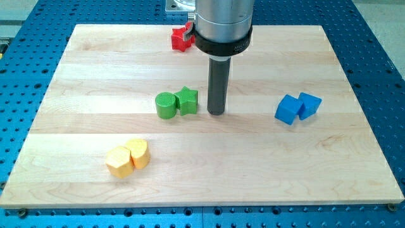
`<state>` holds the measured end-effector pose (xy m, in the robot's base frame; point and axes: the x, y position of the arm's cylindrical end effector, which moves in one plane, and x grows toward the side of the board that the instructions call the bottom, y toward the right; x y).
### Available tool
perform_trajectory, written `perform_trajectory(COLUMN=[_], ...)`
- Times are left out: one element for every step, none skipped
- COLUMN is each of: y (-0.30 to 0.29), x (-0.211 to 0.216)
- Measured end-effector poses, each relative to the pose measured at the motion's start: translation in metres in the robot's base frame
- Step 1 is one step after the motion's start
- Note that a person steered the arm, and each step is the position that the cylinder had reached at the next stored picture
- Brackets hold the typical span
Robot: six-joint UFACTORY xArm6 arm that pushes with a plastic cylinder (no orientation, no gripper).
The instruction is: Place your arm at the top center of the board
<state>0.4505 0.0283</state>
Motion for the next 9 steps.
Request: perform_trajectory(y=[0.004, 0.071, 0.099, 0.092, 0.058, 0.044, 0.055, 0.05, 0.05], x=[0.062, 0.125, 0.127, 0.128, 0.114, 0.059, 0.039, -0.009, -0.08])
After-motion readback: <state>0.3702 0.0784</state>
